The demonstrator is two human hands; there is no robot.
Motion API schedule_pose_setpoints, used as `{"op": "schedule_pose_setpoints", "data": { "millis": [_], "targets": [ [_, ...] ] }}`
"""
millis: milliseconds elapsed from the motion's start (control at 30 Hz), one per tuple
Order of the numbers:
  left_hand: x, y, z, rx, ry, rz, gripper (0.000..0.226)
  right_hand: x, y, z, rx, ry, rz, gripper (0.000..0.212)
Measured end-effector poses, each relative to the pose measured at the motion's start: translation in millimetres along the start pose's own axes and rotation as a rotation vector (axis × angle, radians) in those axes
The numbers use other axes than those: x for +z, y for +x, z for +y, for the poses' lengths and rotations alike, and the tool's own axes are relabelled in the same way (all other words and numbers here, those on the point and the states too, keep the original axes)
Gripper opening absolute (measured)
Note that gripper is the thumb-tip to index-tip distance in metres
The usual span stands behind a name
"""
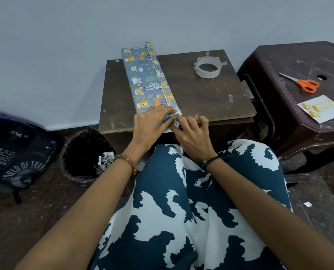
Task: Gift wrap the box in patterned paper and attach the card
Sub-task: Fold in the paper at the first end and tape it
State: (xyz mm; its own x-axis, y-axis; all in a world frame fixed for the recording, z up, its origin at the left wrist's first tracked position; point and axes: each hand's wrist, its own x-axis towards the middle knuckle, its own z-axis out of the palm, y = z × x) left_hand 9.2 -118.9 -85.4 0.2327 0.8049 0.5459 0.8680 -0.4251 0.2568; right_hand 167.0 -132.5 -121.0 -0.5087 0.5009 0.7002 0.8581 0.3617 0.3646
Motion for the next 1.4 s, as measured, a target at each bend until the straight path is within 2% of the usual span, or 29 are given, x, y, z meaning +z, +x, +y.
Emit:
{"op": "schedule_pose_setpoints", "data": {
  "millis": [133, 267, 367, 433, 500, 567, 667, 767, 933, 1067, 1167, 1300, 1333, 1400],
  "targets": [
    [-1.8, -0.1, 1.2, 0.025, 0.018, 0.017, 0.026, -5.9, 2.8, -4.9, 0.089, -0.087, -0.064, 0.033],
    [-0.6, -0.7, 0.0, 0.025, 0.018, 0.01, 0.026, -10.4, 1.8, -2.5, 0.094, -0.089, -0.073, 0.015],
    [0.6, -0.8, 0.7, 0.029, 0.035, 0.032, 0.023, -13.7, -2.8, -0.5, 0.192, -0.011, -0.068, 0.01],
    [1.6, -1.3, 0.7, 0.025, 0.051, 0.052, 0.023, -13.3, -7.2, 5.1, 0.31, 0.059, -0.12, 0.021],
    [3.9, -1.8, 0.9, 0.027, 0.062, 0.059, 0.025, -9.2, -8.7, 11.4, 0.352, 0.108, -0.183, 0.033],
    [5.8, -1.9, 2.1, 0.04, 0.07, 0.053, 0.026, -2.6, -8.0, 11.7, 0.321, 0.135, -0.201, 0.034],
    [5.9, -2.5, 6.4, 0.093, 0.177, 0.091, 0.02, 5.3, -5.5, 3.2, 0.284, 0.166, -0.151, 0.025],
    [5.4, -2.8, 8.6, 0.13, 0.275, 0.117, 0.016, 6.9, -5.3, -2.0, 0.337, 0.173, -0.086, 0.017],
    [4.0, -1.2, 5.2, 0.118, 0.215, 0.087, 0.018, 8.2, -6.4, -3.2, 0.347, 0.221, -0.069, 0.013],
    [1.8, -0.4, 5.0, 0.127, 0.214, 0.095, 0.017, 7.6, -7.3, -4.1, 0.25, 0.211, -0.04, 0.007],
    [1.8, -0.5, 4.9, 0.122, 0.196, 0.084, 0.018, 0.0, -9.1, -2.7, 0.177, 0.112, -0.091, 0.024],
    [1.1, 0.0, 5.2, 0.12, 0.21, 0.069, 0.018, -23.0, -15.0, -15.4, 0.107, 0.027, -0.304, 0.061],
    [1.8, -0.1, 4.9, 0.124, 0.217, 0.068, 0.018, -28.4, -14.9, -19.5, 0.114, 0.015, -0.342, 0.066],
    [2.4, -0.4, 4.9, 0.121, 0.218, 0.065, 0.018, -33.8, -12.6, -27.9, 0.158, 0.005, -0.392, 0.063]
  ]
}}
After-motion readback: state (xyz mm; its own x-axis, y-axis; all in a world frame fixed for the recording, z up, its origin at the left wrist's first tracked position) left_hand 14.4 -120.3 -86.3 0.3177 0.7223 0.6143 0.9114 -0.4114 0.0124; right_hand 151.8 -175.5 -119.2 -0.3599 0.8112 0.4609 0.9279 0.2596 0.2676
